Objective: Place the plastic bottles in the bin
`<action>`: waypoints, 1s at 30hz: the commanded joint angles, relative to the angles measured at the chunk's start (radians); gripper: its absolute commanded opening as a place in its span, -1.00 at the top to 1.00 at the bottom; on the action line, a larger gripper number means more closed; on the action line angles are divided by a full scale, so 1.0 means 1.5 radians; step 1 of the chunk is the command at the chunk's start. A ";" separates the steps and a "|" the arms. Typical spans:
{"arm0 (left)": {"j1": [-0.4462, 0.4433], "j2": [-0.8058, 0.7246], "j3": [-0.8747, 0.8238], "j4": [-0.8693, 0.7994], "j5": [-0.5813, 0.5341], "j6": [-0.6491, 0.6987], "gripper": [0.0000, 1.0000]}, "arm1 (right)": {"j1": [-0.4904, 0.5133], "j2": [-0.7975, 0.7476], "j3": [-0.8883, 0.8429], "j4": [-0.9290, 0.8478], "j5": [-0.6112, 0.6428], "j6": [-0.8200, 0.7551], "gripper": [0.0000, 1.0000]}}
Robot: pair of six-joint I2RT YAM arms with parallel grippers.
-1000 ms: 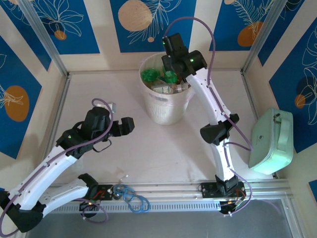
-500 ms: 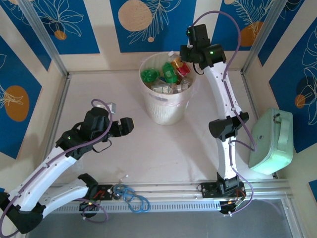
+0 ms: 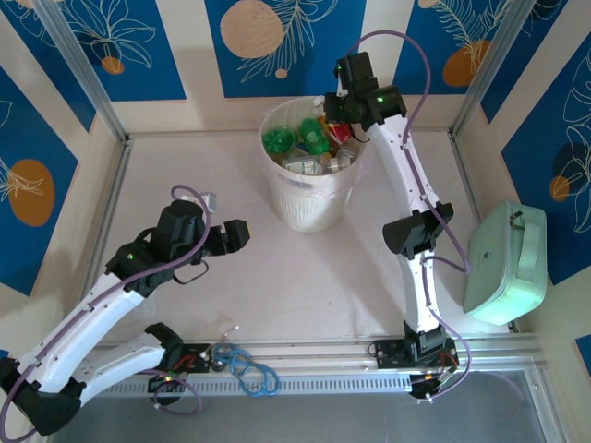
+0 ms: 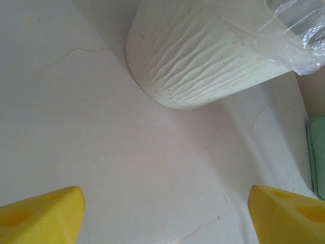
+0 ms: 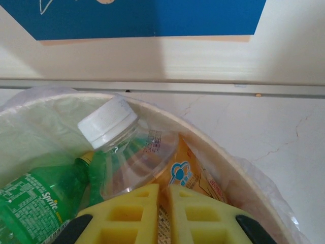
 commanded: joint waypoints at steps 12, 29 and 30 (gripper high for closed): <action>0.015 -0.009 0.017 0.002 0.011 -0.007 -0.78 | 0.036 -0.032 0.052 -0.026 0.015 -0.012 0.48; 0.032 0.042 0.085 0.065 -0.388 0.283 -0.99 | 0.172 -0.661 -0.696 0.141 0.198 0.117 -0.60; 0.034 0.044 0.063 0.083 -0.411 0.297 -1.00 | 0.170 -0.693 -0.747 0.159 0.202 0.123 -0.62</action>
